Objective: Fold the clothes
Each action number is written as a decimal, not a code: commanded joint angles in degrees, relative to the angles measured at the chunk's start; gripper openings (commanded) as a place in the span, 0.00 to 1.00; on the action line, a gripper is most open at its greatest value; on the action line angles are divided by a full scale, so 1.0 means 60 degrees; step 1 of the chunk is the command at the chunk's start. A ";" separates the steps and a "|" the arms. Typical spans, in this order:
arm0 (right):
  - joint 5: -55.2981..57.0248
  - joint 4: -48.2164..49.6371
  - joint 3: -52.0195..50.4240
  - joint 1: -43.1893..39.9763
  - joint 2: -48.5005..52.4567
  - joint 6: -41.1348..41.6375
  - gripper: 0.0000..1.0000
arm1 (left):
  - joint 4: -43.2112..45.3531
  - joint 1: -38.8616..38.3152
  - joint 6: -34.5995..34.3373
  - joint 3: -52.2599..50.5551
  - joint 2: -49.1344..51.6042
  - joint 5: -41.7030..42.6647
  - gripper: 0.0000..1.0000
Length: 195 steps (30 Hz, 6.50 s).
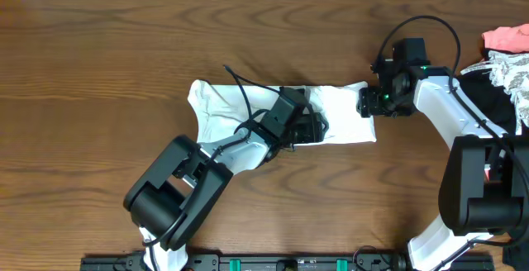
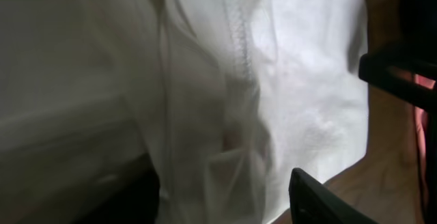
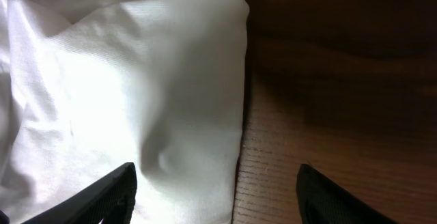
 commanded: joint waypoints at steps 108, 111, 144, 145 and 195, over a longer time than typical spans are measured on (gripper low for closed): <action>-0.1603 0.1140 -0.0047 0.1096 -0.0933 -0.0801 0.43 | -0.4874 0.0812 0.3450 0.1643 -0.1978 -0.2980 0.42; -0.1370 0.1450 -0.0055 0.1381 -0.0787 -0.0794 0.15 | -0.4758 0.0688 0.3453 0.1643 -0.1596 -0.2830 0.42; 0.0022 0.1800 -0.0051 0.1716 0.1621 -0.0896 0.17 | -0.5002 0.0594 0.3574 0.0994 -0.0459 -0.4131 0.42; 0.0022 0.1800 -0.0051 0.1716 0.1621 -0.0896 0.18 | -0.5005 0.0594 0.3574 0.0969 -0.0448 -0.4131 0.42; 0.1271 -0.0393 0.1024 0.0732 0.0528 -0.0404 0.45 | -0.8331 0.6094 0.5147 0.2073 -0.1993 0.0131 0.69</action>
